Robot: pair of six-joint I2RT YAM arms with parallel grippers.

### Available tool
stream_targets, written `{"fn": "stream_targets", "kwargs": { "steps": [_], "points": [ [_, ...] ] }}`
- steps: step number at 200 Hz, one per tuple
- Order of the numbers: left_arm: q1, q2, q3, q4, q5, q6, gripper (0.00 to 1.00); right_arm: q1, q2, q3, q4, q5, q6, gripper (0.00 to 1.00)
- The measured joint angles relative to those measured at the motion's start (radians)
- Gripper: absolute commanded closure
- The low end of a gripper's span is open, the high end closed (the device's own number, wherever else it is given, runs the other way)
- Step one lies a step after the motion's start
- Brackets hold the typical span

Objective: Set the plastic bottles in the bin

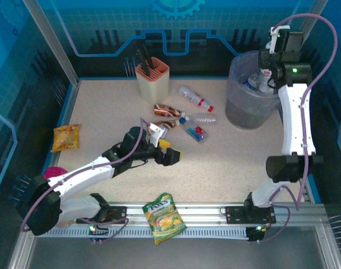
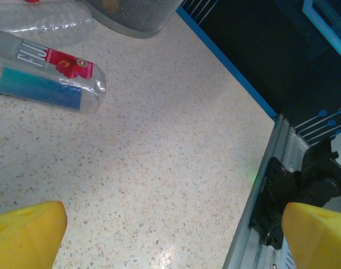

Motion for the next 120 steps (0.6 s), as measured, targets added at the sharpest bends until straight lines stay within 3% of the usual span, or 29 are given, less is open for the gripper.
{"fn": "stream_targets", "kwargs": {
  "steps": [44,93,120],
  "points": [
    [0.0,-0.023,-0.007,-0.027,-0.028,0.0,0.01,-0.018,0.17,0.125,-0.101,-0.014,-0.039,0.69],
    [0.0,-0.023,-0.008,-0.062,-0.045,0.001,0.01,-0.03,0.316,0.146,-0.192,-0.06,-0.043,0.68],
    [0.0,-0.023,-0.008,-0.08,-0.056,0.003,0.01,-0.047,0.361,0.161,-0.202,-0.078,-0.04,0.62]
  ]
}}
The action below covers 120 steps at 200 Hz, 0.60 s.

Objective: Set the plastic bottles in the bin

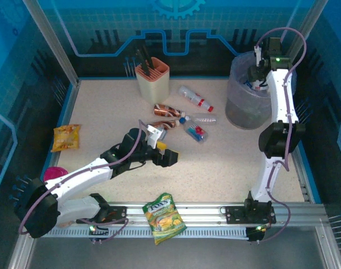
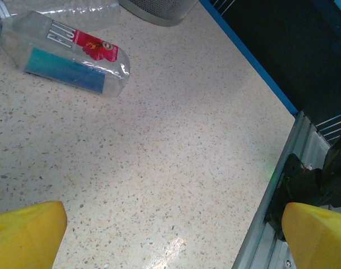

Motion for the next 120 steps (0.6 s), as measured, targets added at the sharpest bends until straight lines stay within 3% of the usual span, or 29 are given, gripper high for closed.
{"fn": "stream_targets", "kwargs": {
  "steps": [18,69,120],
  "points": [
    [0.0,0.0,0.0,-0.005,0.0,0.0,0.01,-0.004,0.002,0.01,-0.01,-0.018,0.009,0.46],
    [0.0,0.0,0.0,-0.007,-0.003,0.0,0.01,-0.017,0.021,0.056,-0.041,-0.07,0.037,0.12],
    [0.009,0.008,0.013,-0.049,-0.029,0.024,0.01,-0.017,0.023,0.203,-0.115,-0.134,0.061,0.02]
  ]
}}
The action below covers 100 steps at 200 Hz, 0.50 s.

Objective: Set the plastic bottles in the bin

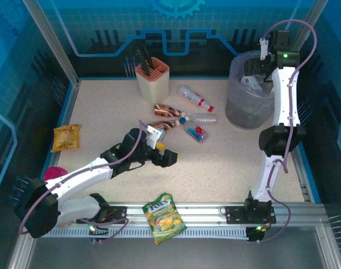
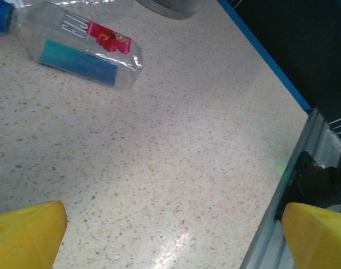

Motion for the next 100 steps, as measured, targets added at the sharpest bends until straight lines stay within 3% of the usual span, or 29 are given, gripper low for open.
{"fn": "stream_targets", "kwargs": {
  "steps": [53,100],
  "points": [
    [0.079,0.089,0.135,-0.088,-0.053,0.093,0.01,-0.002,-0.132,-0.026,-0.028,-0.086,0.035,0.02],
    [0.152,0.287,0.312,-0.2,-0.152,0.268,0.01,-0.004,-0.455,-0.41,0.035,-0.278,0.12,0.03]
  ]
}}
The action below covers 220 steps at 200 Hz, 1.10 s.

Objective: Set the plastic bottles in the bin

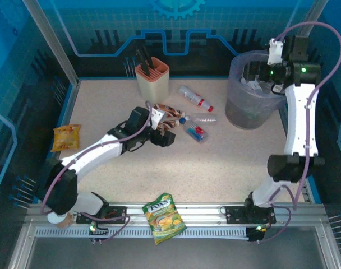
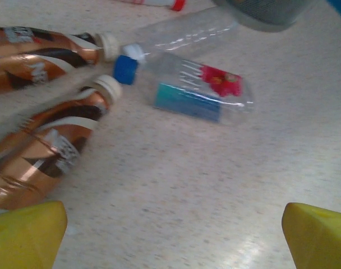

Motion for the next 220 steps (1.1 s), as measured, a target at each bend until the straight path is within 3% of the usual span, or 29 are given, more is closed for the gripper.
{"fn": "stream_targets", "kwargs": {
  "steps": [55,97,151,220],
  "points": [
    [0.102,0.219,0.145,-0.078,-0.116,0.198,0.01,0.014,-0.335,-0.483,0.111,-0.241,0.084,0.04],
    [0.137,0.331,0.186,-0.092,-0.145,0.286,0.02,0.015,-0.51,-0.665,0.135,-0.361,0.116,0.04],
    [0.139,0.434,0.227,-0.113,-0.178,0.338,0.25,0.019,-0.7,-0.844,0.157,-0.501,0.17,0.04],
    [0.139,0.429,0.214,-0.106,-0.196,0.336,0.51,0.023,-0.787,-1.016,0.193,-0.537,0.241,0.05]
  ]
}}
